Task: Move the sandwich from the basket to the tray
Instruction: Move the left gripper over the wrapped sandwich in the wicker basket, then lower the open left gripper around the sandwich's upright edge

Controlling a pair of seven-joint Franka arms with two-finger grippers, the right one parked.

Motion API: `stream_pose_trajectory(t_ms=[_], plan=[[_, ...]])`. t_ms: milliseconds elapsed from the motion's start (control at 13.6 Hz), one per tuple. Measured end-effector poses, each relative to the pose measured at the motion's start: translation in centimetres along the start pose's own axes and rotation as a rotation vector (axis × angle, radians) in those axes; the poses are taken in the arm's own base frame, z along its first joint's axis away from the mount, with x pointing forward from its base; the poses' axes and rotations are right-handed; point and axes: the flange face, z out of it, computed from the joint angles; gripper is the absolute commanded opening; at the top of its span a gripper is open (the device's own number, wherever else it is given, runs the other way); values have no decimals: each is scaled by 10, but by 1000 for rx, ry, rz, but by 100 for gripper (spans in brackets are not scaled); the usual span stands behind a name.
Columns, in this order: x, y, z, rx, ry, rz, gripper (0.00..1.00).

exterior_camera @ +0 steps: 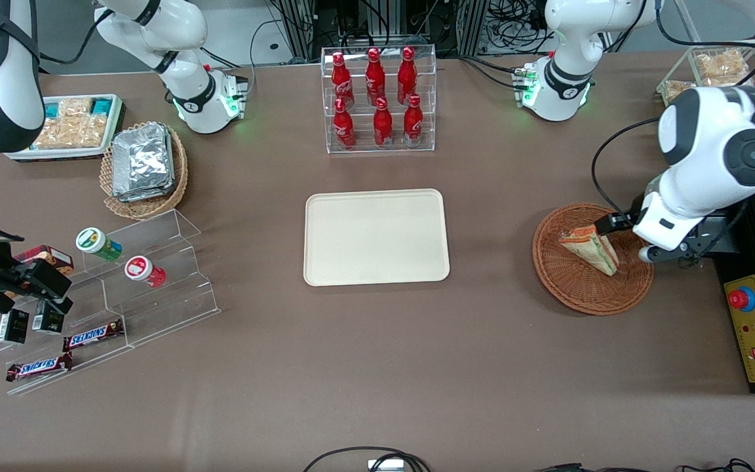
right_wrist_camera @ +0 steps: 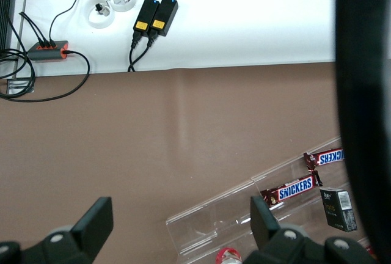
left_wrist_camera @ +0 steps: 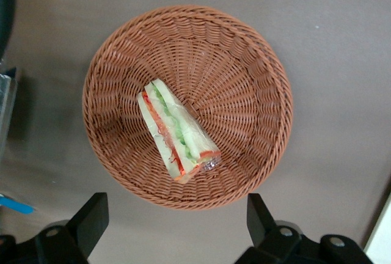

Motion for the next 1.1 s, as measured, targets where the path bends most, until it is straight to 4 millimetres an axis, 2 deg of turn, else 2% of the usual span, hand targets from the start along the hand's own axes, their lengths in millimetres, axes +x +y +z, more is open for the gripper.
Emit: stream_pose_trajectory(t_ms=[221, 662, 1103], plan=[[-8, 0, 28, -7, 13, -116, 100], [-13, -5, 57, -35, 56, -321, 100], [-18, -7, 103, -58, 65, -476, 100]])
